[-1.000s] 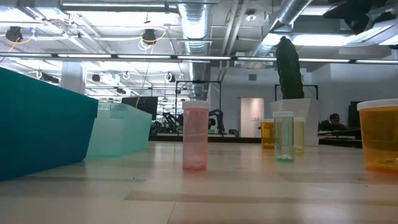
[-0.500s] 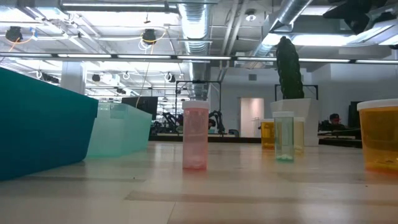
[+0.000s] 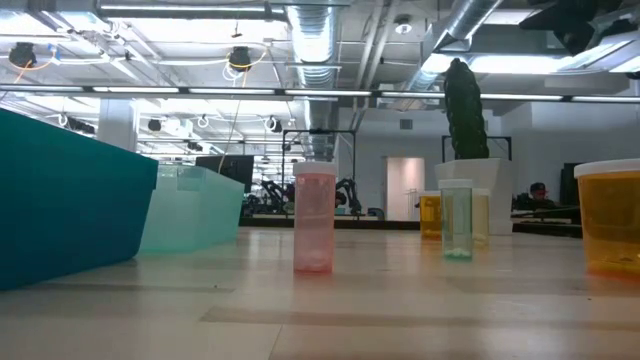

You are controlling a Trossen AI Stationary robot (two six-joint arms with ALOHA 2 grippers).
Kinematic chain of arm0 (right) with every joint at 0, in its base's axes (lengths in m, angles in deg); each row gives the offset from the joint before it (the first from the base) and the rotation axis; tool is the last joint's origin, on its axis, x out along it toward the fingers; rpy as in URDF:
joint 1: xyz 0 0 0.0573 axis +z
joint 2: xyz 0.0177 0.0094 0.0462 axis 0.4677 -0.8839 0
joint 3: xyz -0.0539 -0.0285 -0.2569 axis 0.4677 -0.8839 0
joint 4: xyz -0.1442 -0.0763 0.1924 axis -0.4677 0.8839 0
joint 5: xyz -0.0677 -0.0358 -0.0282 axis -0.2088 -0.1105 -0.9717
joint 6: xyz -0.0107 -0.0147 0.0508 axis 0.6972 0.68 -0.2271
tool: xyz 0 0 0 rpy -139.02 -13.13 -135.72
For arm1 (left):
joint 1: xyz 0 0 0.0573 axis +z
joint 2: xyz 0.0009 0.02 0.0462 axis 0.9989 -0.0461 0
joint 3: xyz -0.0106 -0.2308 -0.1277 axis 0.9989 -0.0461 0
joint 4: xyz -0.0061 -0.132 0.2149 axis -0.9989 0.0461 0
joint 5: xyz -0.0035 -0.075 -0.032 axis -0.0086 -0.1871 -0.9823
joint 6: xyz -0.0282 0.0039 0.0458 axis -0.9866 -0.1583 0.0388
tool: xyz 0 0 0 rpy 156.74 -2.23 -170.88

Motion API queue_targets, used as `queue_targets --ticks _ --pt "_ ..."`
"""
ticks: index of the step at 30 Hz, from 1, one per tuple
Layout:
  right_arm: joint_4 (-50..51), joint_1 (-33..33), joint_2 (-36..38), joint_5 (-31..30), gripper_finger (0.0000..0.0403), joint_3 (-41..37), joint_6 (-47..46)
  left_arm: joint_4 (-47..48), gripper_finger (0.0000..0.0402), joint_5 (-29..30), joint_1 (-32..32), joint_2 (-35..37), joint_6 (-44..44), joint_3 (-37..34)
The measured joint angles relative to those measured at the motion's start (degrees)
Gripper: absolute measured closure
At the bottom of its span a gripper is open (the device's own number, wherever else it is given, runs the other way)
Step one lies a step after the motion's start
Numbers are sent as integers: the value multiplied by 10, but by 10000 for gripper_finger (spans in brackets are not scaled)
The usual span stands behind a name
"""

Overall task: Pick and place medicine bottles into bin by pill shape (circle, oval)
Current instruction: Put the center big orange pill bottle into the blue bin

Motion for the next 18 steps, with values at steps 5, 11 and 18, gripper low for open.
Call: queue_targets --ticks 5,11,18 --pt "0 0 0 0 228 0 0 0 187 -3 0 -6 -2 0" --pt "0 0 0 0 228 0 0 1 187 -3 0 -6 -2 0" --pt "0 0 0 0 228 0 0 1 187 4 0 -6 1 0"
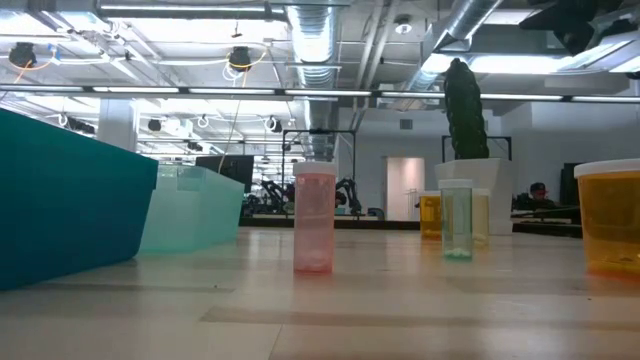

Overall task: Pick and place medicine bottles into bin by pill shape (circle, oval)
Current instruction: Put the center big orange pill bottle into the blue bin

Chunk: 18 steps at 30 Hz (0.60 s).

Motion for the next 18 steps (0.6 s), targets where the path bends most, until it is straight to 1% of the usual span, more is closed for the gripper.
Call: queue_targets --ticks 9,14,18 --pt "0 0 0 0 228 0 0 1 184 -1 0 0 2 0" --pt "0 0 0 0 228 0 0 1 166 -2 1 0 2 0" --pt "0 0 0 0 228 0 0 1 143 -20 6 0 2 0"
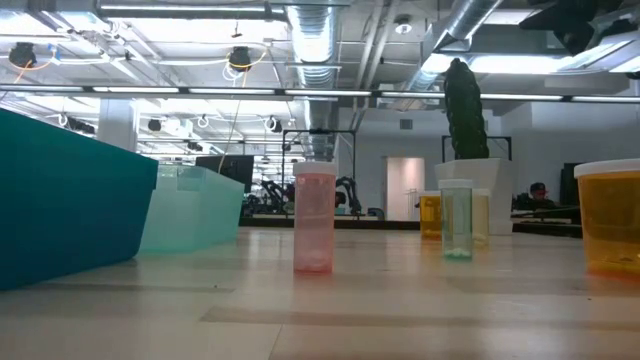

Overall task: Pick and place medicine bottles into bin by pill shape (circle, oval)
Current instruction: Put the center big orange pill bottle into the blue bin, then put the small pink pill bottle into the green bin

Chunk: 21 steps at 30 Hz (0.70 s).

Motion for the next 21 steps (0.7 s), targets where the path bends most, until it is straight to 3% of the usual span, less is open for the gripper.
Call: queue_targets --ticks 8,21 --pt "0 0 0 0 228 0 0 1 110 -57 13 0 26 5" --pt "0 0 0 0 228 0 1 50 99 -27 17 1 35 122"
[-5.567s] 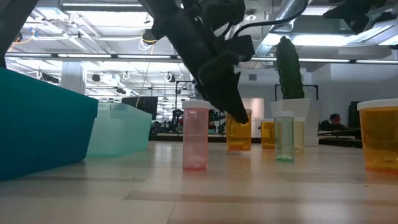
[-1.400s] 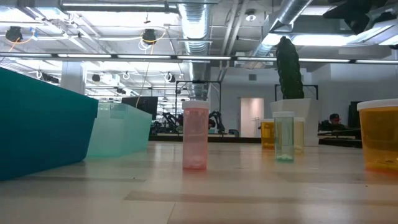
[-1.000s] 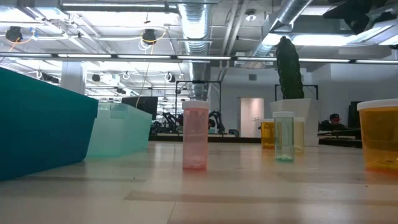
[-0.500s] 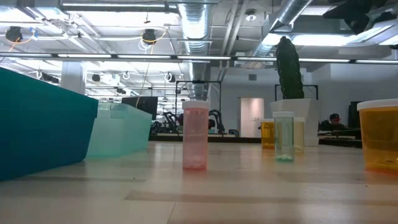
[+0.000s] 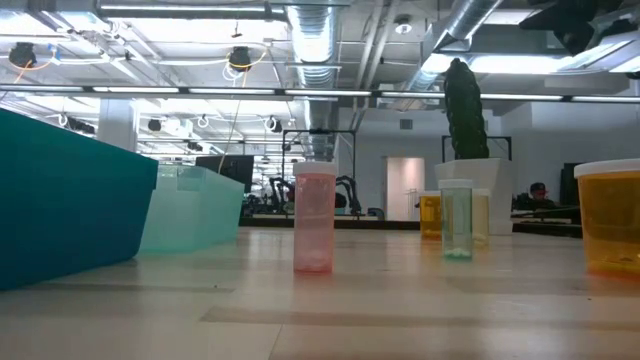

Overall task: Pick and place medicine bottles into bin by pill shape (circle, oval)
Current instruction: Put the small pink pill bottle into the green bin

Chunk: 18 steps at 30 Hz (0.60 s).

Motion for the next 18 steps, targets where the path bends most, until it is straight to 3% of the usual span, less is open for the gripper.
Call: queue_targets --ticks 4,9,18 --pt "0 0 0 0 228 0 0 70 99 30 9 1 -29 62" --pt "0 0 0 0 228 0 0 74 99 124 50 22 8 110" --pt "-1 0 0 0 228 0 2 75 99 260 195 57 294 112"
